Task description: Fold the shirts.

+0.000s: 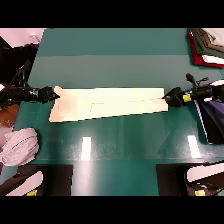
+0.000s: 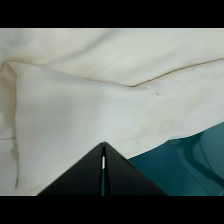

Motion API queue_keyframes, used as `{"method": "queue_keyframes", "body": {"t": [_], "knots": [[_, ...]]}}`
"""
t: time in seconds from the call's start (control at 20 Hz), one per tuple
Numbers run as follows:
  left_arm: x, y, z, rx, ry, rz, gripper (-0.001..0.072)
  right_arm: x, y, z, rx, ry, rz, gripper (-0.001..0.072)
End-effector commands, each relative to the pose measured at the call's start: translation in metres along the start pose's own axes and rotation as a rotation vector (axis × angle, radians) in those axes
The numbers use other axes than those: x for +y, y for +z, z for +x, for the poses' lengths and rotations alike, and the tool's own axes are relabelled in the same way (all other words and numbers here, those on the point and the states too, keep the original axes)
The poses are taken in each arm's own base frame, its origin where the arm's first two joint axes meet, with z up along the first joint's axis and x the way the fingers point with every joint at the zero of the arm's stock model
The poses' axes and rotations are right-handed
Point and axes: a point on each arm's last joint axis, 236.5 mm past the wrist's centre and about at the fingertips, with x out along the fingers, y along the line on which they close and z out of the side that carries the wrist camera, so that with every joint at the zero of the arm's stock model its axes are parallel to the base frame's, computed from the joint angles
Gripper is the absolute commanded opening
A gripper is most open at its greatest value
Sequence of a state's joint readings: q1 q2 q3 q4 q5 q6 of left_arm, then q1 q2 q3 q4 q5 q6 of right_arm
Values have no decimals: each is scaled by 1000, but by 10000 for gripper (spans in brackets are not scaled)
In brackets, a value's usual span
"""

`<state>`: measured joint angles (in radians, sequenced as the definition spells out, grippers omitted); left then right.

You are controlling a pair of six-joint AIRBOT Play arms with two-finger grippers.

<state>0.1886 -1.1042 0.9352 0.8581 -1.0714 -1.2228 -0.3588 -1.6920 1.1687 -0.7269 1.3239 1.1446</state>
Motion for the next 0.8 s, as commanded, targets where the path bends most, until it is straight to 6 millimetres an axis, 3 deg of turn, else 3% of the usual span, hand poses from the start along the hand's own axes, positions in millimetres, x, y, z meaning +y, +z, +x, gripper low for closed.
{"method": "queue_keyframes", "body": {"t": [0.0,0.15,0.35,0.55,0.65,0.75], "knots": [[-3,-3,0,11,-14,-5,23,0,9,23,-21,-33,-32,481],[-4,-5,0,21,-17,-5,23,11,21,32,-71,-23,-40,391],[-10,-8,3,34,-25,11,23,29,32,33,-118,42,-69,17],[-50,-8,25,9,-54,120,22,52,33,24,-137,103,-92,15],[-76,-11,44,26,-80,178,22,78,33,7,-161,130,-146,14],[-99,-19,69,89,-112,226,22,116,33,-15,-164,157,-244,13]]}}
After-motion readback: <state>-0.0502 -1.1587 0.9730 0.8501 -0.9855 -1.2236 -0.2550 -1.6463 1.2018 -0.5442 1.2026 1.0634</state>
